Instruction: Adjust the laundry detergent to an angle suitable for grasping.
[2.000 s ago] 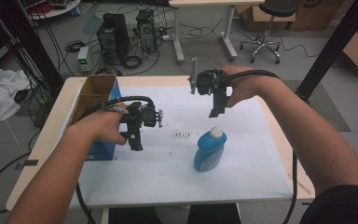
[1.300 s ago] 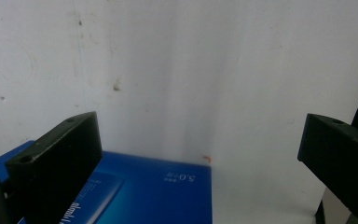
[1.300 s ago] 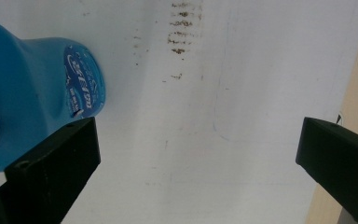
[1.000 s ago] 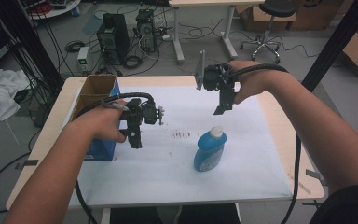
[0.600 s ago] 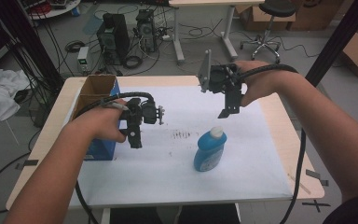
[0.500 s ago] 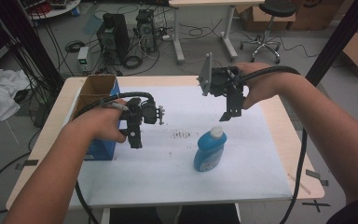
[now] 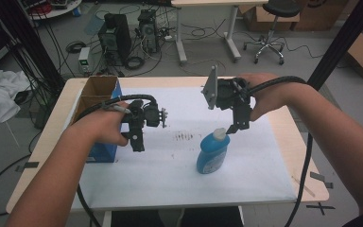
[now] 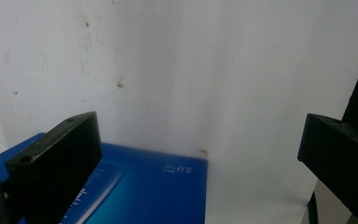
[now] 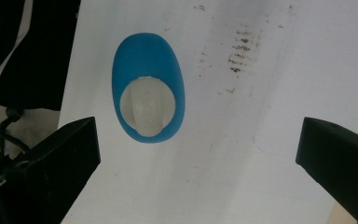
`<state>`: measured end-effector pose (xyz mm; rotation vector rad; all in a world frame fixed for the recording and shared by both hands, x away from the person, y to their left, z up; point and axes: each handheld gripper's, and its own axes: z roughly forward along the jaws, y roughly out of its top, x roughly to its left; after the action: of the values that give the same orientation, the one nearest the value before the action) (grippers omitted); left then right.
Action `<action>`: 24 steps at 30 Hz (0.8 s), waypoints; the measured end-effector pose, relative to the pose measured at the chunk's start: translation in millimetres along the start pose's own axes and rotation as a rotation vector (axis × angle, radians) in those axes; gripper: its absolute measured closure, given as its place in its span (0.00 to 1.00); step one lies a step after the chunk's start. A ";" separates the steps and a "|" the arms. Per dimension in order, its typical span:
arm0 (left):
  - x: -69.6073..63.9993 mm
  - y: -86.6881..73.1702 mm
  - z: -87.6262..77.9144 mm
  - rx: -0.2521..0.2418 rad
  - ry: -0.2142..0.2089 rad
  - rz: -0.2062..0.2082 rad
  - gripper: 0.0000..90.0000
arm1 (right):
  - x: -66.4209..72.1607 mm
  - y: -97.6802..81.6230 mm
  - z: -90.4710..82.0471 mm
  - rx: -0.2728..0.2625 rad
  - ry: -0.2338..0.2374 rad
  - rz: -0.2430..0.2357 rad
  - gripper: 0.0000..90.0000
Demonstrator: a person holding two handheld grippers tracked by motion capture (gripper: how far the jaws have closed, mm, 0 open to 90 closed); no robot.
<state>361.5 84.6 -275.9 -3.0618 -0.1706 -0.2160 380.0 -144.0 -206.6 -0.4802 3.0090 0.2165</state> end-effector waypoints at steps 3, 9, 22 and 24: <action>-0.8 -0.2 0.4 0.004 -0.001 0.002 0.00 | 1.3 1.0 2.4 -0.001 0.001 -0.008 0.00; -1.9 -1.1 1.5 0.000 -0.002 0.001 0.00 | 6.6 4.1 10.2 0.017 0.024 -0.025 0.00; -1.6 -1.8 3.8 0.005 -0.011 0.001 0.00 | 13.1 6.0 23.2 0.029 0.042 -0.048 0.00; -1.9 -2.1 4.4 -0.001 -0.009 0.000 0.00 | 13.2 6.1 24.5 0.030 0.044 -0.048 0.00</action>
<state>360.0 86.8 -280.3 -3.0647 -0.1705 -0.2020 367.1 -138.5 -231.4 -0.5614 3.0343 0.1597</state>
